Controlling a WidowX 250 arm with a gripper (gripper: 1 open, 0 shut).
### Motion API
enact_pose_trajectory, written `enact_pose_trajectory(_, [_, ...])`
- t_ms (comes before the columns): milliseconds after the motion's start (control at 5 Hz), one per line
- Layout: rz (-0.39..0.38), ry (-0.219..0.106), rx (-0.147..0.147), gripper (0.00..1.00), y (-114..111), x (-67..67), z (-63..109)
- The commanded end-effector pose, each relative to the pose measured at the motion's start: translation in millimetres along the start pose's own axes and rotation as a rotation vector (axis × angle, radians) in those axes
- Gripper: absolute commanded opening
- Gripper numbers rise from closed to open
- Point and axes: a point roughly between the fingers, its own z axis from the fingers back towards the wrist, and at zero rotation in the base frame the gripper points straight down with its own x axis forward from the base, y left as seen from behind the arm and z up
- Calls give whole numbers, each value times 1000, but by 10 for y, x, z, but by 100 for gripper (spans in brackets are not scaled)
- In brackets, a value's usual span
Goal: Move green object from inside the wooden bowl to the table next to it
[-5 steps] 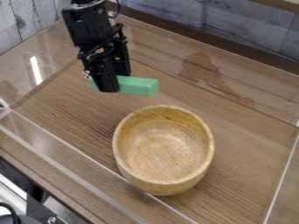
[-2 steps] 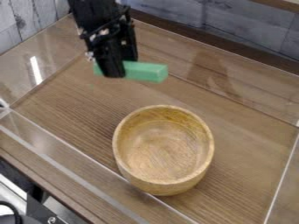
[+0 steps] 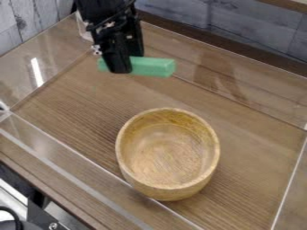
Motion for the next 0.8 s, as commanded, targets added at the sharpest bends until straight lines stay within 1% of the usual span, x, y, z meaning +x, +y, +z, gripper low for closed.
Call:
enact_pose_trajectory(0, [-9,-6,-18,0,25,93,19])
enact_pose_trajectory(400, [18,12,1,0,-58,-117,-155])
enact_pose_trajectory(600, [-16,11,5,0,-296,-178,-72])
